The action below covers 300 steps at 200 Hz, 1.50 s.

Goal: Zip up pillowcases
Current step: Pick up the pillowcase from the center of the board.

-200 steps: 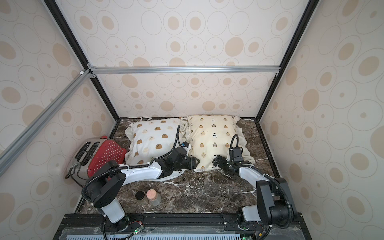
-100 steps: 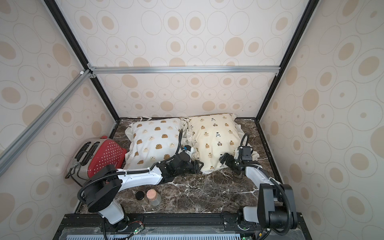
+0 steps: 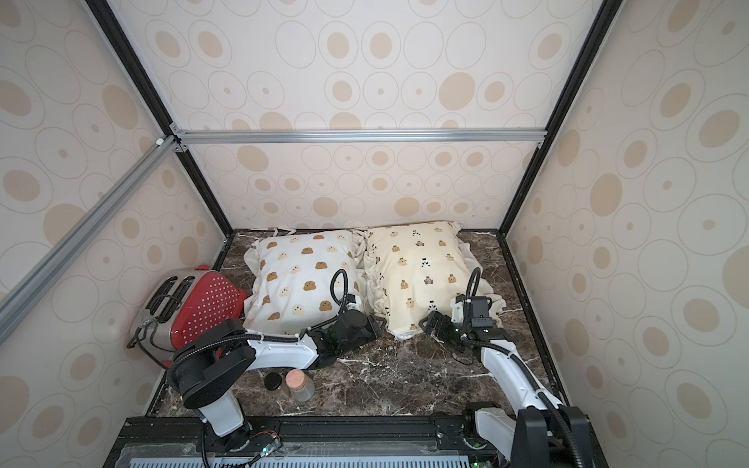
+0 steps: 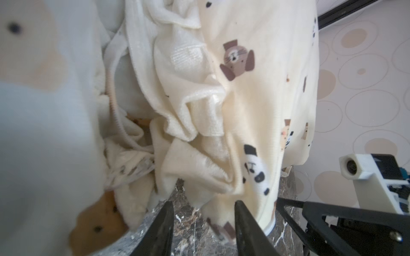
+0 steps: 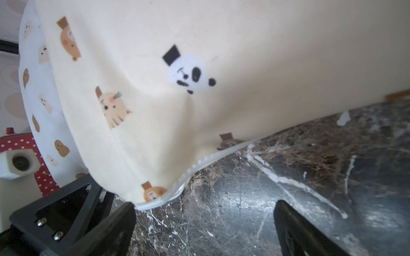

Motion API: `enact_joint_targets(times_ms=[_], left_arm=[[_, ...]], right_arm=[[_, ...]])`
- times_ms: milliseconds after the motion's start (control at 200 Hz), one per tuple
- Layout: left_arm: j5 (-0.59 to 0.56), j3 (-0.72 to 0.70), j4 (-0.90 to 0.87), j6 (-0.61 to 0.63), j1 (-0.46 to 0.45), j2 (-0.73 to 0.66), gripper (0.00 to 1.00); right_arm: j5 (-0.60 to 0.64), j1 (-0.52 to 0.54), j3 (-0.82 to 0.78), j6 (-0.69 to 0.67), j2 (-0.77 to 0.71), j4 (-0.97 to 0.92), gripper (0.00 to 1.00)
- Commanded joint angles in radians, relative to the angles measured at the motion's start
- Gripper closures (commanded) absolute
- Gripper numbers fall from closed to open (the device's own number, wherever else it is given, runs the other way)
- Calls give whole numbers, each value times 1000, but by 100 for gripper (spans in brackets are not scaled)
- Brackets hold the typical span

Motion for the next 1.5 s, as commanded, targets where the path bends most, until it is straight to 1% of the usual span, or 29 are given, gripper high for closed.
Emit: enact_joint_targets(times_ms=[0,70,170,260,371,496,561,606,661,791,881,1002,1007,1112,1172,1277,1347,1417,1497], left_arm=[[-4,19,109,-43,-7,23,56],[-5,25,122,-51,-11,36,57],[-18,22,194,-53,-27,57,60],[-2,69,170,-31,-39,84,62],[-15,73,230,-57,-51,120,65],[-28,79,231,-64,-54,140,74],[-36,81,226,-53,-54,139,81],[-44,78,221,-51,-55,136,84],[-46,78,205,-51,-55,131,87],[-45,74,157,-38,-54,108,100],[-41,72,84,-30,-54,84,100],[-41,40,36,-39,-55,45,100],[-40,39,34,-40,-54,44,100],[-9,36,-43,-35,-55,8,100],[19,44,-87,-34,-55,-4,100],[53,46,-163,-43,-54,-24,100],[64,27,-169,-67,-54,-32,100],[75,29,-191,-62,-55,-34,100],[94,37,-205,-55,-55,-33,100]], right_arm=[[3,48,-22,32,-54,-63,0],[4,82,-29,58,-80,-61,0],[-10,114,-40,95,-107,-43,0],[-6,147,-41,114,-121,-27,0],[1,157,-32,114,-118,-36,0],[4,160,-35,117,-120,-28,0],[10,160,-41,117,-119,-23,0],[12,162,-40,115,-114,-24,0],[17,163,-40,112,-108,-26,0],[29,177,-28,103,-102,-34,0],[59,199,-11,94,-100,-56,0],[99,223,11,80,-99,-85,0],[103,244,13,80,-98,-86,0],[138,293,35,74,-88,-121,0],[178,331,62,72,-73,-170,0],[280,423,106,75,-55,-235,0],[354,483,121,91,-47,-261,1],[403,537,130,106,-26,-258,5],[429,579,147,118,27,-246,9]])
